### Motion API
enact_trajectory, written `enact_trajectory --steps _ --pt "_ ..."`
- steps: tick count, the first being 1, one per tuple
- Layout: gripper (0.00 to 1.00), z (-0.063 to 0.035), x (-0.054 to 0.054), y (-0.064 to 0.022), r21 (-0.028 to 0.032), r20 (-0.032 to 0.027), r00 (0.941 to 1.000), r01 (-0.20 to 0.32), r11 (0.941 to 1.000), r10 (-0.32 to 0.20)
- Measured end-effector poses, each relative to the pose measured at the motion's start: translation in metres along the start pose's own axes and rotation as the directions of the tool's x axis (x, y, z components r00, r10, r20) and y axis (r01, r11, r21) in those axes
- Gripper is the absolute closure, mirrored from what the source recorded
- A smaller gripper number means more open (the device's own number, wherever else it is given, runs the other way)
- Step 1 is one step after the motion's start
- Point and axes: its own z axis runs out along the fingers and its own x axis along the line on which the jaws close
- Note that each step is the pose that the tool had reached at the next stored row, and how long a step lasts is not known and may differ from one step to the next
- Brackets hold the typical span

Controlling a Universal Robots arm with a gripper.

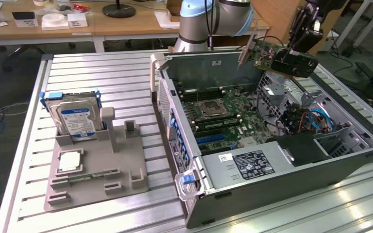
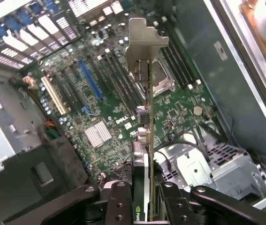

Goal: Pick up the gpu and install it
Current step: 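Insert the gpu into the slot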

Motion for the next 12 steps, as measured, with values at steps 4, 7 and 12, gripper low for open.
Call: enact_trajectory --steps 4,7,12 --pt "0.73 0.0001 0.0 0.0 -0.0016 -0.0032 0.9977 0.067 0.9977 -0.067" --pt "0.73 0.0001 0.0 0.0 -0.0029 -0.0054 0.9933 0.115 0.9933 -0.115" --pt "0.73 0.0003 0.0 0.0 -0.0054 -0.0087 0.9811 0.193 0.9811 -0.193"
